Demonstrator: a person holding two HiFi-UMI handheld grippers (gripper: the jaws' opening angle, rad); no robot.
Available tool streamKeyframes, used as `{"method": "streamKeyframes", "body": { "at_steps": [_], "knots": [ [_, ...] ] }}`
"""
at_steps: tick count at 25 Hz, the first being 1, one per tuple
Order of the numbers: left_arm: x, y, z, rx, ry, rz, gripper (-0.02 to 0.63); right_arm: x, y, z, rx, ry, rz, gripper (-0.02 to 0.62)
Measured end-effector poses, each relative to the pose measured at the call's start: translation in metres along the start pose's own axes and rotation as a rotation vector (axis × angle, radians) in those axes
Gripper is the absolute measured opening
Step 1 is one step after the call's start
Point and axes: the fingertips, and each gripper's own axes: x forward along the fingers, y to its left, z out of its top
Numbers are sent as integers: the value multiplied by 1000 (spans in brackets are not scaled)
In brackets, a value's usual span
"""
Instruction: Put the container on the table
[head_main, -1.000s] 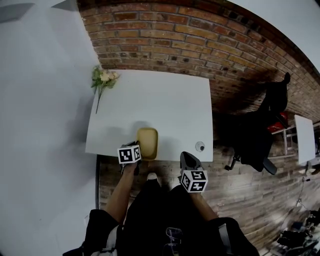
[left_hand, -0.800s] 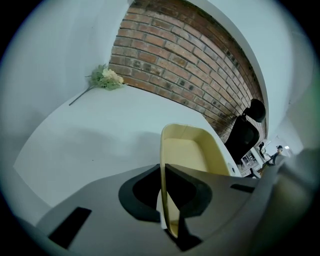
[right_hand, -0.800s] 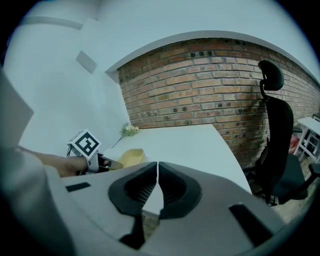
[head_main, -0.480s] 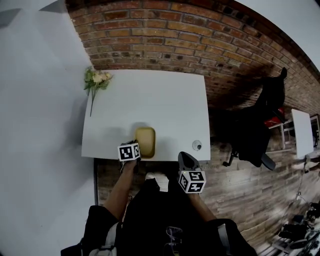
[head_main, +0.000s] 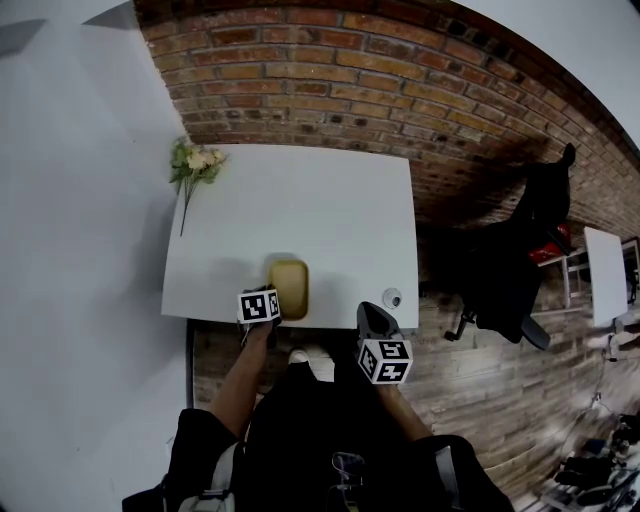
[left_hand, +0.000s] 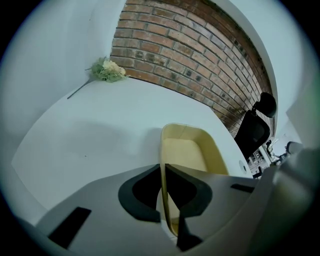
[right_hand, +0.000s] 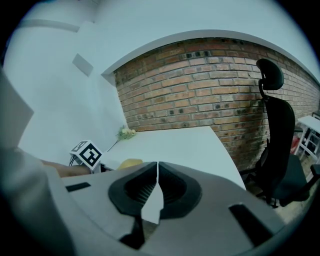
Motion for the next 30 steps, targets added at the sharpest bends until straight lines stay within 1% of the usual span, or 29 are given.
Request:
{"method": "streamKeyframes", "body": {
  "at_steps": [4, 12, 20, 27, 30],
  "knots": [
    [2, 0, -2, 8, 4, 0, 26, -1, -1, -2, 3, 6, 0, 25],
    [-1, -3, 1, 51, -9, -14, 26, -5, -4, -10, 16, 14, -7, 25],
    [-16, -4, 12, 45, -63, -46, 40, -5, 7, -11, 15, 8, 8, 25],
    [-36, 0, 22, 71, -135, -39, 41, -6, 21, -9, 1, -3, 20, 25],
    [-43, 1, 22, 77, -153, -35, 40, -10, 27, -10, -5, -6, 23, 25]
  ]
}}
